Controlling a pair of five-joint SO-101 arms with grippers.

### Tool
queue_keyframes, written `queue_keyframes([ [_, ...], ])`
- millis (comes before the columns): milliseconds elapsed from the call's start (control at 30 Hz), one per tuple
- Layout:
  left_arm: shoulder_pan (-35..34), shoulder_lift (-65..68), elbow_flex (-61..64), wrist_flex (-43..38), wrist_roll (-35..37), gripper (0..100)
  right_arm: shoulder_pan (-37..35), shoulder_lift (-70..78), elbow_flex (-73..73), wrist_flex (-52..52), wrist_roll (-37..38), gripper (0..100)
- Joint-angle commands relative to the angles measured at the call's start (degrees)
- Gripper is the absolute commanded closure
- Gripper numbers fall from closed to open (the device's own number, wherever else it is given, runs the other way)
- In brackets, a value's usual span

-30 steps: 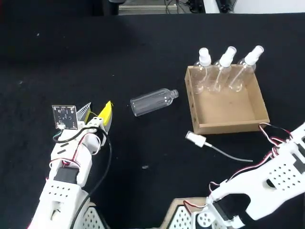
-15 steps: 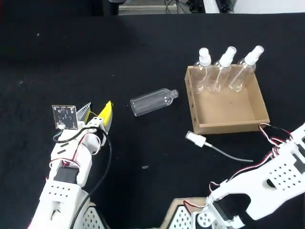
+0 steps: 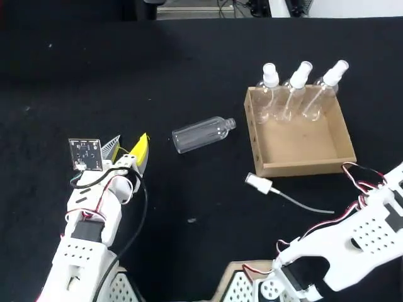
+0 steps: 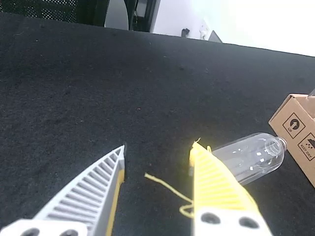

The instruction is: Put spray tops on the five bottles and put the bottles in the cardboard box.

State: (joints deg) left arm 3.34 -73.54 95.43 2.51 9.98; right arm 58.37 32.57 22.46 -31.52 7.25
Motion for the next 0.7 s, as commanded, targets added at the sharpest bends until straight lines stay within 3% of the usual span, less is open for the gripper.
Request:
queue_keyframes([
  [0,0.3,-0.3,0.0,-1.3,0.4,80,-0.4,-4.9,-2.8,-1.2,0.3,72.6],
  [667,0.6,-0.3,0.0,-1.3,0.4,80,-0.1,-9.5,0.7,-0.8,0.4,72.6],
])
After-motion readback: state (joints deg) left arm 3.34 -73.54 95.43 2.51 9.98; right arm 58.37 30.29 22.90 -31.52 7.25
